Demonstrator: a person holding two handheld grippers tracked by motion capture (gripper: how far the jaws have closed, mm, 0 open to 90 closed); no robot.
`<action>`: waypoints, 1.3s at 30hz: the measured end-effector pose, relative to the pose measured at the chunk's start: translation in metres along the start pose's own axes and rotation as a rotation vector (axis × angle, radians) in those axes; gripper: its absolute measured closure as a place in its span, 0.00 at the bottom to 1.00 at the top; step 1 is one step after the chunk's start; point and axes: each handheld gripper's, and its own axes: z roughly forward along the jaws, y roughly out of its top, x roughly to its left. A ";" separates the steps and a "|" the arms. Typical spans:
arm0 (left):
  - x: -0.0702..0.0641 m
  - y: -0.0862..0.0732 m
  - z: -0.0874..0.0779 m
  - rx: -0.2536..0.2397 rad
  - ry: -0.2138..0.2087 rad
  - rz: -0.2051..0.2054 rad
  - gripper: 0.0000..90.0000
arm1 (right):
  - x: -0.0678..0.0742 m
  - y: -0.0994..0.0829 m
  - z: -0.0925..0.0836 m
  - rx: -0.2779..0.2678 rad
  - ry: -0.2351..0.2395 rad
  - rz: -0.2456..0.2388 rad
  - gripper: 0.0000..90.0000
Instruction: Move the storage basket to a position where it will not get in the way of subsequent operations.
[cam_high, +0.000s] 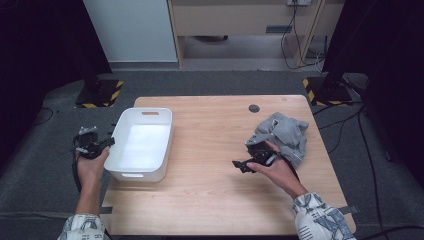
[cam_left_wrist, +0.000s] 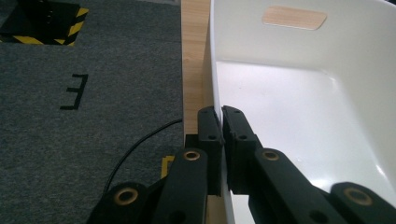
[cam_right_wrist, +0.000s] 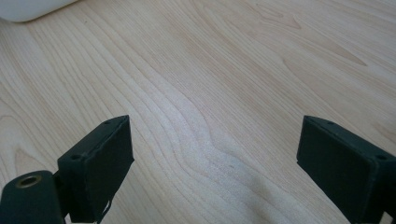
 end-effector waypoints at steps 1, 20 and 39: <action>0.000 0.000 0.000 0.000 0.001 0.004 0.96 | 0.000 0.000 0.000 0.002 0.001 -0.002 0.12; -0.028 0.024 -0.012 -0.106 -0.021 0.123 0.22 | -0.011 -0.001 -0.011 -0.028 -0.023 0.020 0.09; -0.090 0.041 -0.005 -0.080 -0.128 0.256 0.08 | -0.042 -0.006 -0.050 -0.108 -0.135 0.066 0.19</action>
